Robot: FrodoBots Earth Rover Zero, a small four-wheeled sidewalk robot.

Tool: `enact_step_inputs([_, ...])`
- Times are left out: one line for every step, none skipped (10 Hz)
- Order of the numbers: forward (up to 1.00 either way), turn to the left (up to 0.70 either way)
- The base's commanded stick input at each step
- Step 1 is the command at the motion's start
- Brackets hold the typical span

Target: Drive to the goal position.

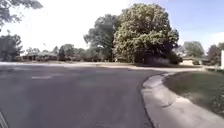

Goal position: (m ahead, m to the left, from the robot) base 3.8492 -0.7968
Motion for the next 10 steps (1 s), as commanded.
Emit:
enact_step_inputs([0.7,0.0])
enact_step_inputs([0.7,0.0])
enact_step_inputs([0.7,0.0])
enact_step_inputs([0.7,0.0])
enact_step_inputs([0.7,0.0])
enact_step_inputs([0.7,0.0])
enact_step_inputs([0.7,0.0])
enact_step_inputs([0.7,0.0])
enact_step_inputs([0.7,0.0])
enact_step_inputs([0.7,0.0])
